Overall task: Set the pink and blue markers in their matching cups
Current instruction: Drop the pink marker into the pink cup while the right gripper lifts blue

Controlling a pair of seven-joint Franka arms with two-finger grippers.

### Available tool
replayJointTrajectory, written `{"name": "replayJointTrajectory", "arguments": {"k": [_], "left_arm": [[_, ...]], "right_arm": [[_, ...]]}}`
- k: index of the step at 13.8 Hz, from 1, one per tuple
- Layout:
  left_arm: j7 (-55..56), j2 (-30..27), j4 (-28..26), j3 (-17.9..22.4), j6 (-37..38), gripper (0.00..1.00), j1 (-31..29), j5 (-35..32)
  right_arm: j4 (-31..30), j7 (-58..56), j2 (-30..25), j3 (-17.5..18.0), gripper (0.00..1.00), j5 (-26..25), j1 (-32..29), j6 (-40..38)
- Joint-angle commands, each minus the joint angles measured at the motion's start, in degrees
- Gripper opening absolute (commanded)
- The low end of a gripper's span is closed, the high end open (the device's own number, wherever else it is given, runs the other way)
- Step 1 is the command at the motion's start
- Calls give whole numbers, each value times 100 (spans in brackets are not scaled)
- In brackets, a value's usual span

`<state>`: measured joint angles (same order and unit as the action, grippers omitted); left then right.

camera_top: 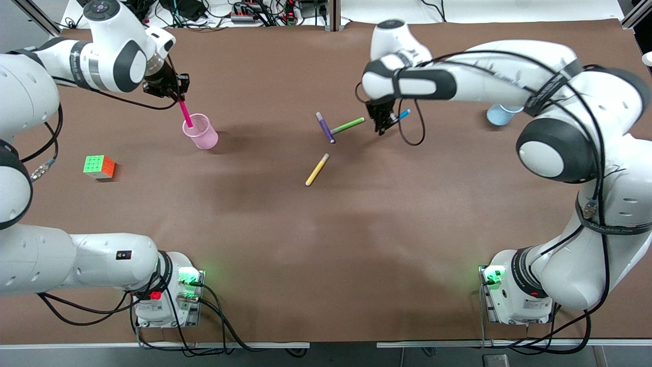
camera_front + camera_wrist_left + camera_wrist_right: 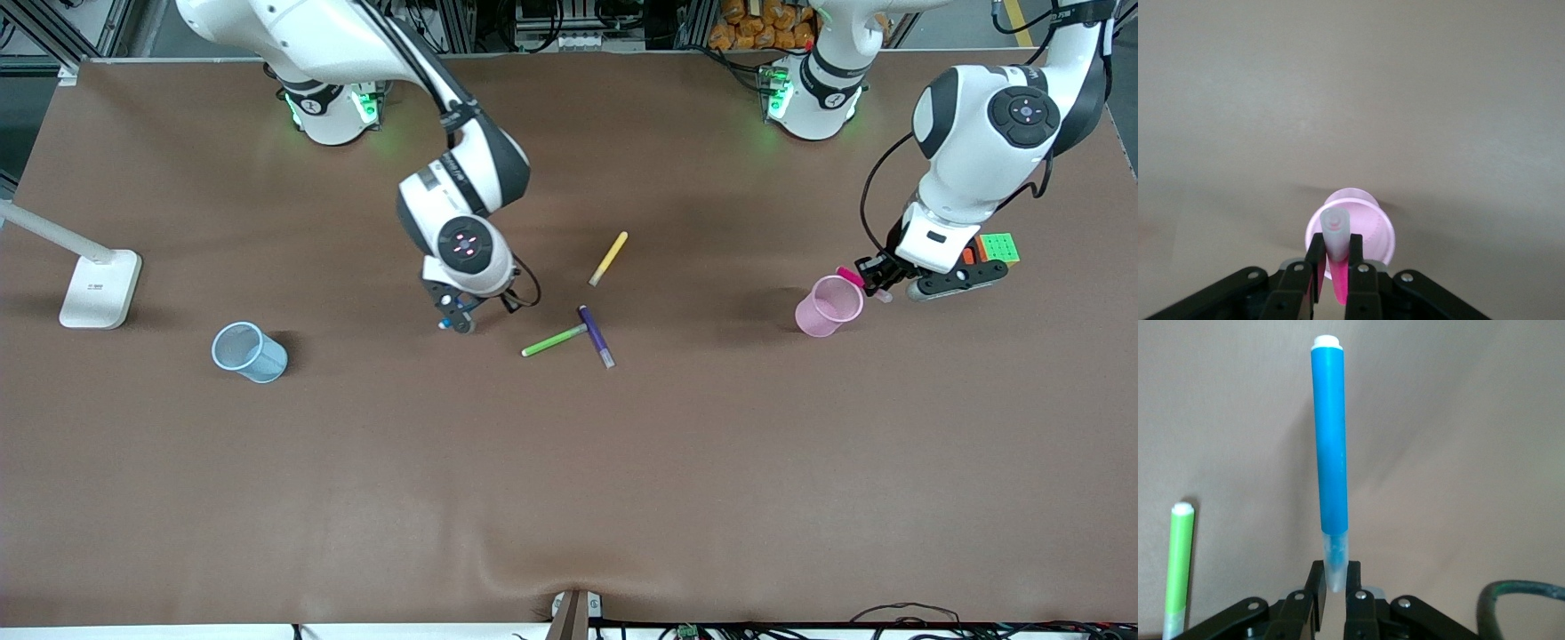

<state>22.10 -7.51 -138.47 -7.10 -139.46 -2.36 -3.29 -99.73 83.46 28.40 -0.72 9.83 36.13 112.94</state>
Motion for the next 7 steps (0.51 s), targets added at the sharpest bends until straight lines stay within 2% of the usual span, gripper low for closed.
{"name": "replayJointTrajectory", "arguments": {"k": [1, 3, 7], "left_arm": [[-39, -31, -233, -63, -343, 0, -221, -93], [-39, 126, -330, -63, -686, 0, -221, -93], [146, 250, -383, -221, -775, 0, -203, -93]], "right_arm": [[-47, -574, -360, 107, 0, 36, -456, -535], [-56, -1188, -562, 98, 0, 343, -869, -956], [-73, -2357, -800, 98, 0, 423, -1659, -1738]]}}
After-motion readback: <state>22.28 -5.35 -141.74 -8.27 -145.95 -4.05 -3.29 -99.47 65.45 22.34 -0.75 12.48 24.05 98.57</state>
